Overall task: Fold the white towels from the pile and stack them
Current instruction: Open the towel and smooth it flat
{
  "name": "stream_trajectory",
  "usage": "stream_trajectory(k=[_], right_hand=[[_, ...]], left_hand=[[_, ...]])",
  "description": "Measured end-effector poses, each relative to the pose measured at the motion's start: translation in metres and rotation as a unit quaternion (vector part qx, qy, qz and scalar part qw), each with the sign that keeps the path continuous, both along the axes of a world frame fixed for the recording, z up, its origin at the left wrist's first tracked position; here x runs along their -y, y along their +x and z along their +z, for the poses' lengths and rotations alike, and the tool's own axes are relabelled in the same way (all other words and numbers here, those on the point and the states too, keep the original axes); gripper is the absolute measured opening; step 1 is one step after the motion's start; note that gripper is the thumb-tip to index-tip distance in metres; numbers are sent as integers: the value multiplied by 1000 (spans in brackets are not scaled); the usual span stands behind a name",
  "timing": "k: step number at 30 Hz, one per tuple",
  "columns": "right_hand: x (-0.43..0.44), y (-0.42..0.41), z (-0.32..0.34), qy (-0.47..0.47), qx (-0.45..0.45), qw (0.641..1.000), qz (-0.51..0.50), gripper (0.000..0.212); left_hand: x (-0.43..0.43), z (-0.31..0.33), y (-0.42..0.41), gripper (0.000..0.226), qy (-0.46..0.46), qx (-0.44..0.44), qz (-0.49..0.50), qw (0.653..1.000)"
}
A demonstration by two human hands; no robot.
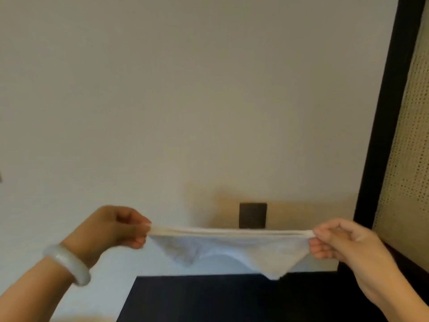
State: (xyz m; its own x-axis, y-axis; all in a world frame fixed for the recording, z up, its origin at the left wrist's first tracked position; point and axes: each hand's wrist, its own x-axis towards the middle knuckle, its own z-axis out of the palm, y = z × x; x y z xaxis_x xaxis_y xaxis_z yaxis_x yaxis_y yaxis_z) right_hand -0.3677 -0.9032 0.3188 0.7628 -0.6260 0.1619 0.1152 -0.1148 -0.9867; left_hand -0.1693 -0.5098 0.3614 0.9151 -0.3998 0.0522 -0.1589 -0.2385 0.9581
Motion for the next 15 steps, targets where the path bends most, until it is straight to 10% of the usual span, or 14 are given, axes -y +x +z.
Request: stream_trajectory(k=[8, 15], right_hand=[[-31, -38, -198, 51, -300, 953, -8, 4], [-41, -66, -233, -11, -399, 917, -6, 8]], left_hand=[[-10, -211, -59, 5, 228, -203, 11, 952], [-24, -253, -86, 5, 272, -222, 12, 936]])
